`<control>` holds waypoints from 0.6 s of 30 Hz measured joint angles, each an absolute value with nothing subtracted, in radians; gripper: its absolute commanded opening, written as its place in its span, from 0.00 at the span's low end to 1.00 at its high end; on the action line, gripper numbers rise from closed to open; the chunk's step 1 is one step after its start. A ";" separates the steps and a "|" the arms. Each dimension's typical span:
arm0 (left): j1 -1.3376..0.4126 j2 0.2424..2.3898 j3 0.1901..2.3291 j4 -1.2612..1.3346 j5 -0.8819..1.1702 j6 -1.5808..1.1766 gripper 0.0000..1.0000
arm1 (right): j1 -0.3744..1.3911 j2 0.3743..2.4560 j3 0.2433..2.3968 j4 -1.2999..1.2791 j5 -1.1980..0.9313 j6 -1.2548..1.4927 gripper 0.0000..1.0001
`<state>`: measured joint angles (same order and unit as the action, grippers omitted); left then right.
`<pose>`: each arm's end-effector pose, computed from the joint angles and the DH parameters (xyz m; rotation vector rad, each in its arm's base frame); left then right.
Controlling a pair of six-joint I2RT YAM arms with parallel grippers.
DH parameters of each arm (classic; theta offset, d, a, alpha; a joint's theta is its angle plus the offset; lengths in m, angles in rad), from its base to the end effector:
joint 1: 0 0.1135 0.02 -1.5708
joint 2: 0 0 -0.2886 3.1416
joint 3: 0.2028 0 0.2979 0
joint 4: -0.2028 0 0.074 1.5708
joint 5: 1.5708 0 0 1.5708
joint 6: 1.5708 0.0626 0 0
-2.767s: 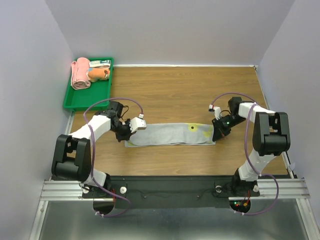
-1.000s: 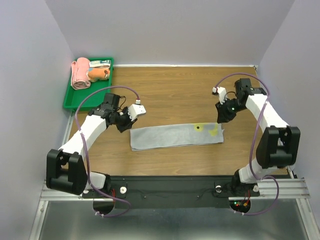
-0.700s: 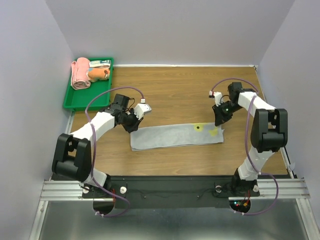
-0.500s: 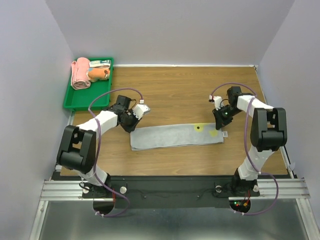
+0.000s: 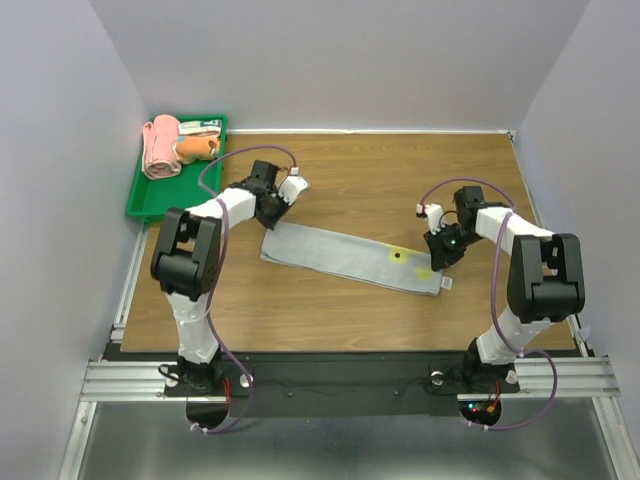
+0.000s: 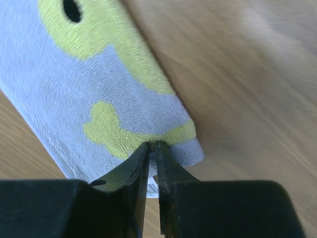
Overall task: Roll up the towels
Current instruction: Fold the towel
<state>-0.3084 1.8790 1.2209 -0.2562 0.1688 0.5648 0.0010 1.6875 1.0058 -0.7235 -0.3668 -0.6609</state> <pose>0.4331 -0.1490 0.1500 1.1083 2.2068 -0.0997 0.3398 0.0228 0.1322 -0.9634 2.6695 0.4216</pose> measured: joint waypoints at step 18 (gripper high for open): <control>-0.313 2.186 1.892 -0.386 0.234 0.418 0.27 | 0.422 1.670 1.033 -0.897 -0.636 -0.533 0.37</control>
